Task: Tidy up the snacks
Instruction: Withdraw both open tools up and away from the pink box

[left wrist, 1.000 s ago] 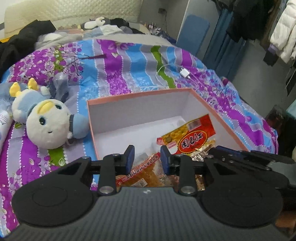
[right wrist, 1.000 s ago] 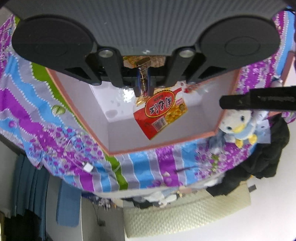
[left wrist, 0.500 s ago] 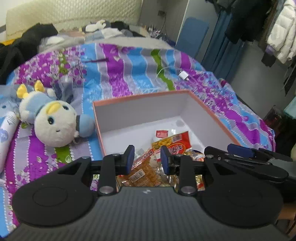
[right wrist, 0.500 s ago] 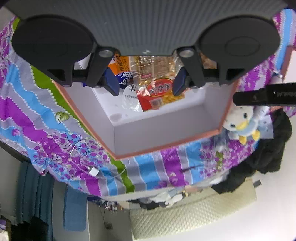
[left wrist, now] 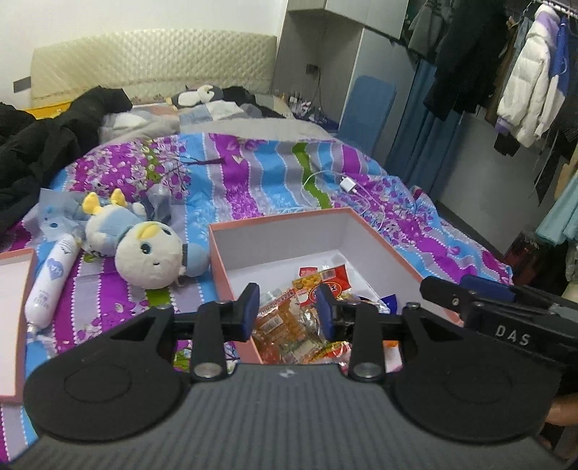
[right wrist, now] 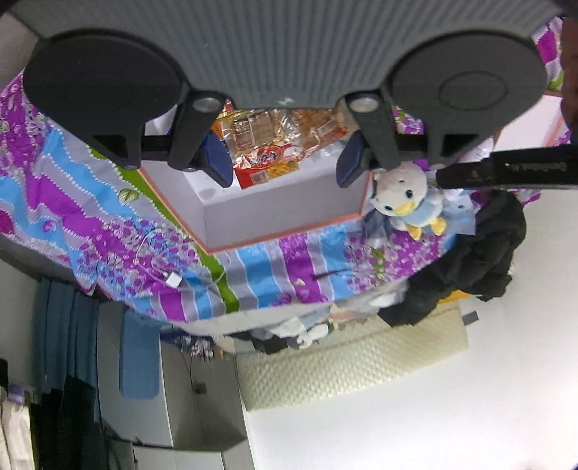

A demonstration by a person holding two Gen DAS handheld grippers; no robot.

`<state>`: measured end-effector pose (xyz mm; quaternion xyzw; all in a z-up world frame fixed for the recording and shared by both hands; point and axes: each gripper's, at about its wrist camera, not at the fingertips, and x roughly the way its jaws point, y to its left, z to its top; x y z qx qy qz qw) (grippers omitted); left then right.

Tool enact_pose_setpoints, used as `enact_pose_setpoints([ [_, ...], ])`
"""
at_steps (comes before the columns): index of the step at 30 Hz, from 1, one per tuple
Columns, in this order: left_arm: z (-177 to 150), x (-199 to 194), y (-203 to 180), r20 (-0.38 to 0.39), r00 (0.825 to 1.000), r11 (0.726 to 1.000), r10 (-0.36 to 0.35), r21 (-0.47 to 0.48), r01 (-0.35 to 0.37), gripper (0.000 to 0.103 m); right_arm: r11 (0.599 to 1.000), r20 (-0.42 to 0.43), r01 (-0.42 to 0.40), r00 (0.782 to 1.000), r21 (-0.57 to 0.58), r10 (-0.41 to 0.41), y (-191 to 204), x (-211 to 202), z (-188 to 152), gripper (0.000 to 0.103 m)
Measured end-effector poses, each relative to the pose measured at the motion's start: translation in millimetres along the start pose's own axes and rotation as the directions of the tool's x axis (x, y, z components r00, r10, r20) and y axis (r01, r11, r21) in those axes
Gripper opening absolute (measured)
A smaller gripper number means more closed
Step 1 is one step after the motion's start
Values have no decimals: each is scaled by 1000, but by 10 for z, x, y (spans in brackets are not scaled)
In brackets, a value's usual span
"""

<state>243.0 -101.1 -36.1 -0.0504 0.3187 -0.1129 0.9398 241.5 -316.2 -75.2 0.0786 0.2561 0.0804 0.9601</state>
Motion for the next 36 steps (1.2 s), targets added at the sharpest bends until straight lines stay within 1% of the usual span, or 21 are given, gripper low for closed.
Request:
enact_pose_setpoints([
  [8, -228, -641, -67, 62, 998, 1000, -16, 8, 15, 44, 1000, 64, 11, 998, 12, -11, 149, -581, -135, 65],
  [17, -538, -1108, -76, 75, 997, 1000, -3, 12, 2, 46, 999, 98, 34, 995, 8, -35, 241, -995, -343, 65],
  [22, -688, -1286, -108, 82, 997, 1000, -3, 11, 2, 46, 999, 110, 49, 993, -2, -49, 271, -1169, -470, 65],
  [27, -836, -1439, -156, 80, 997, 1000, -6, 18, 4, 46, 998, 105, 62, 993, -3, -62, 291, -1296, -587, 65],
  [36, -928, -1492, -140, 65, 998, 1000, 2, 9, -3, 47, 996, 97, 85, 992, 7, -86, 270, -1329, -671, 65],
])
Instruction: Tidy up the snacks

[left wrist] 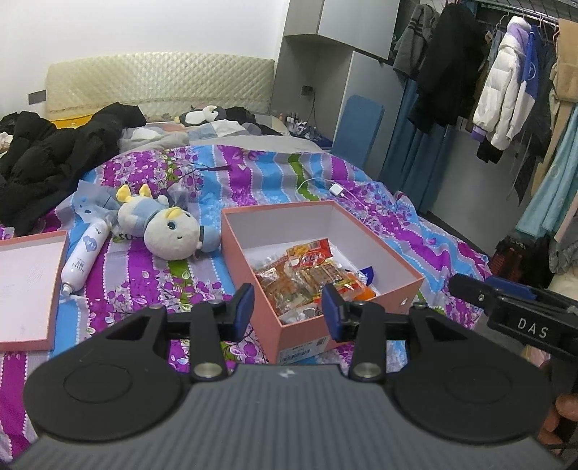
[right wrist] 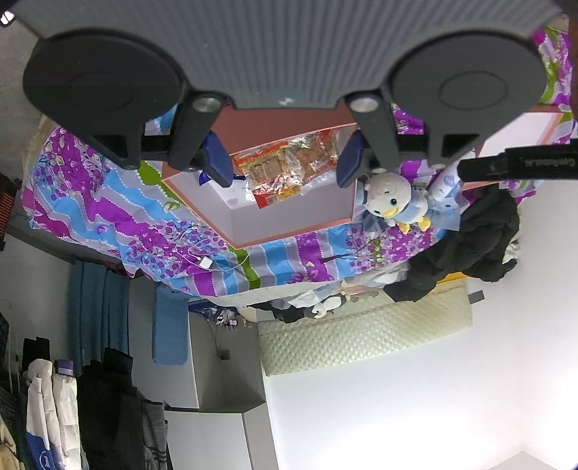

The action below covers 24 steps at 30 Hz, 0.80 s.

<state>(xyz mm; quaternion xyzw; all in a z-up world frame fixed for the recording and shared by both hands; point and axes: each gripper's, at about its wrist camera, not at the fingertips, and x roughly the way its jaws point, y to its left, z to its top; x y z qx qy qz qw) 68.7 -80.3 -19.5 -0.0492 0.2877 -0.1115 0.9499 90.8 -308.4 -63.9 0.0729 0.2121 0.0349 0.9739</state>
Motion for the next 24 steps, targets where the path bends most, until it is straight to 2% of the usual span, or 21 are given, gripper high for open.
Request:
enact_pose_setpoints([
  [1, -1, 5, 2, -1, 1000, 1000, 1, -1, -1, 50, 1000, 0, 0, 1000, 1, 0, -5, 1, -8, 65],
  [3, 10, 15, 11, 1, 1000, 1000, 5, -8, -5, 65, 1000, 0, 1, 1000, -2, -1, -5, 4, -9, 65],
  [5, 31, 21, 14, 13, 1000, 1000, 21, -10, -21, 87, 1000, 0, 2, 1000, -4, -2, 2, 8, -7, 65],
  [7, 53, 29, 5, 16, 999, 999, 33, 4, -33, 92, 1000, 2, 5, 1000, -3, -5, -3, 8, -12, 65],
  [13, 75, 37, -10, 10, 999, 999, 46, 24, -46, 96, 1000, 5, 9, 1000, -5, -9, -21, 16, -24, 65],
  [24, 52, 43, 12, 7, 998, 998, 59, 15, -59, 96, 1000, 2, 16, 1000, -12, -16, 12, 41, -54, 65],
])
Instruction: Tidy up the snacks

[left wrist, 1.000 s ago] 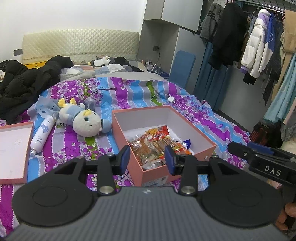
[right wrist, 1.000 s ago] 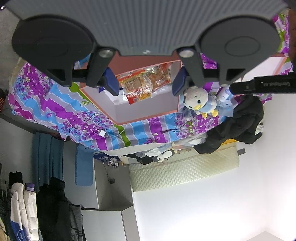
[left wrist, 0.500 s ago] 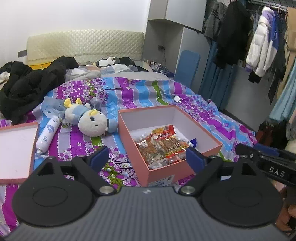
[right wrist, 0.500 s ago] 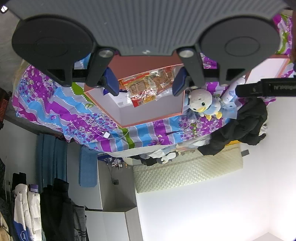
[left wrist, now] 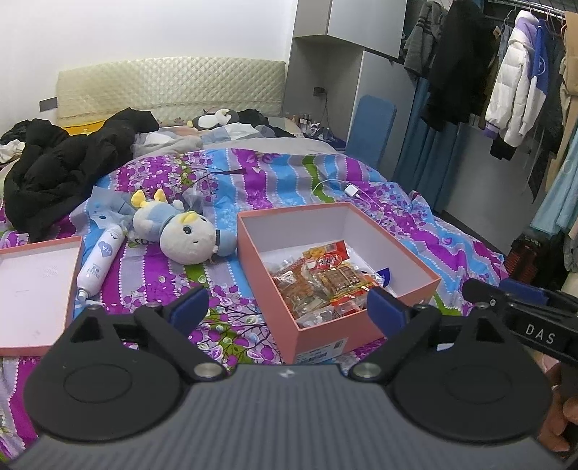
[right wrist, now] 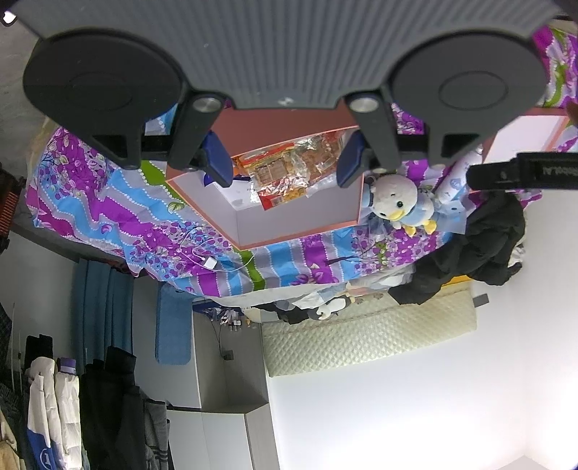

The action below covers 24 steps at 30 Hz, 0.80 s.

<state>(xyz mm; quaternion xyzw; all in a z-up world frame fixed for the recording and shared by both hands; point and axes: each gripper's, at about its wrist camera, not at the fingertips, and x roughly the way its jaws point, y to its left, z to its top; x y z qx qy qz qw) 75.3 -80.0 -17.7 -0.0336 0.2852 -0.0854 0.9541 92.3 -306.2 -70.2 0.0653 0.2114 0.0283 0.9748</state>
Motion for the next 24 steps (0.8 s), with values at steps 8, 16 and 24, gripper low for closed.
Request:
enact_pose_setpoints([
  [8, -9, -6, -6, -5, 1000, 1000, -4, 6, 4, 96, 1000, 1, 1, 1000, -8, -1, 26, 2, -15, 65],
  [16, -19, -6, -24, -9, 1000, 1000, -4, 8, 4, 96, 1000, 1, 0, 1000, -7, 0, 29, 7, -17, 65],
  [24, -16, 1, -30, -11, 1000, 1000, -8, 10, 8, 96, 1000, -7, 3, 1000, -5, -3, 43, 17, -20, 65],
])
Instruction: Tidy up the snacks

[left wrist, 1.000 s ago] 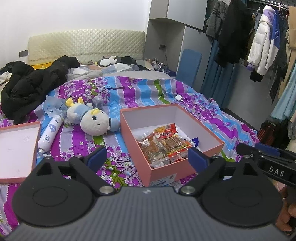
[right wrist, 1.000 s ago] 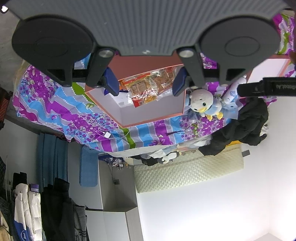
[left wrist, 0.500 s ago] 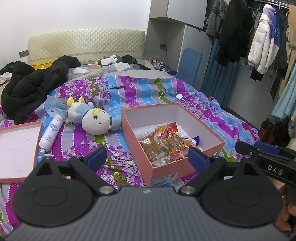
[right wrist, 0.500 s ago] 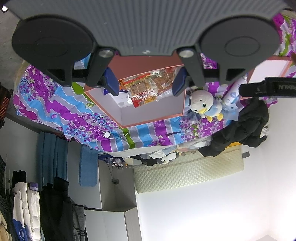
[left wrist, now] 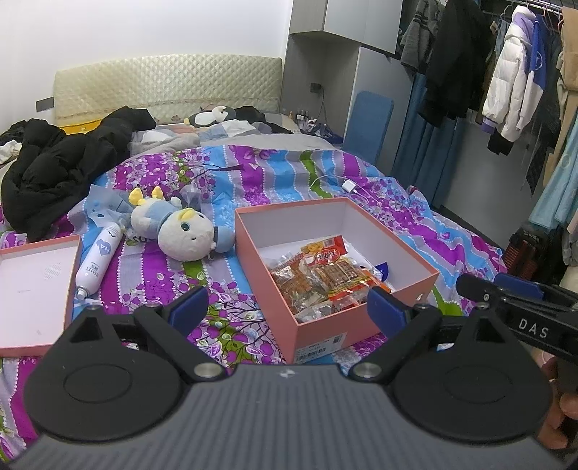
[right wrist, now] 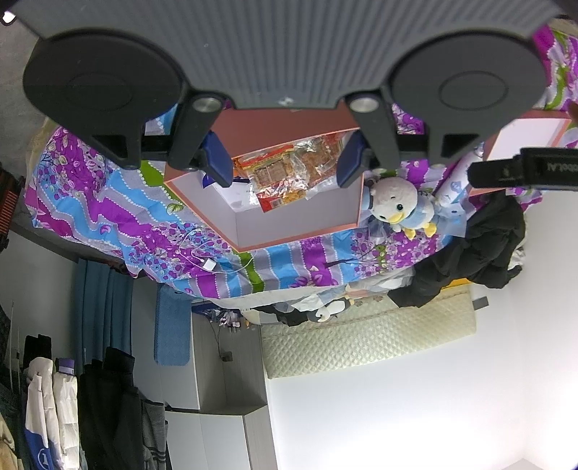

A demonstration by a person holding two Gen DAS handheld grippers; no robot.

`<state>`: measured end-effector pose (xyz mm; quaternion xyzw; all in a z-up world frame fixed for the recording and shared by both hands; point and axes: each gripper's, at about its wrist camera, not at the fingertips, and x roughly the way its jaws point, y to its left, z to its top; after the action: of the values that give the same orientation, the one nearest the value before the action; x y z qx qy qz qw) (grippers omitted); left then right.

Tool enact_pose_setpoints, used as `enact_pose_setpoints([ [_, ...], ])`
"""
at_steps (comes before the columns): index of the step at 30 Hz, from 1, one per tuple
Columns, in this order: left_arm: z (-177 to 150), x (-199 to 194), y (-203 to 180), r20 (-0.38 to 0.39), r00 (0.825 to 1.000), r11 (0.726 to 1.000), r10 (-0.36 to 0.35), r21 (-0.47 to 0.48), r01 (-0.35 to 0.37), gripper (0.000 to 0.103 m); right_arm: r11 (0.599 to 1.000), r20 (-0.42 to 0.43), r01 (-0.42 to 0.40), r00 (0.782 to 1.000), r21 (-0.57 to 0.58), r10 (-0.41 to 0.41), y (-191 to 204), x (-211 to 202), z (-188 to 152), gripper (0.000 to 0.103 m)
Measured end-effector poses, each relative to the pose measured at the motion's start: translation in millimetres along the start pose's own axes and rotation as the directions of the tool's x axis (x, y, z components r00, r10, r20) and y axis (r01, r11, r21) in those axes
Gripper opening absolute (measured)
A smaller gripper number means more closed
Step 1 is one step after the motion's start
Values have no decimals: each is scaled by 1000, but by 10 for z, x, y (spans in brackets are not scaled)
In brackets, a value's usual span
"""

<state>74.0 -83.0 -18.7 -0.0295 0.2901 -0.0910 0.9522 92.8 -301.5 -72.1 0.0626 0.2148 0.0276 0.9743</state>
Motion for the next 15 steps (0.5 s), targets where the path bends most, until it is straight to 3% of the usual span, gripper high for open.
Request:
enact_pose_setpoints([
  [15, -15, -8, 23, 3, 1000, 1000, 13, -10, -13, 97, 1000, 7, 9, 1000, -4, -9, -7, 8, -3, 65],
])
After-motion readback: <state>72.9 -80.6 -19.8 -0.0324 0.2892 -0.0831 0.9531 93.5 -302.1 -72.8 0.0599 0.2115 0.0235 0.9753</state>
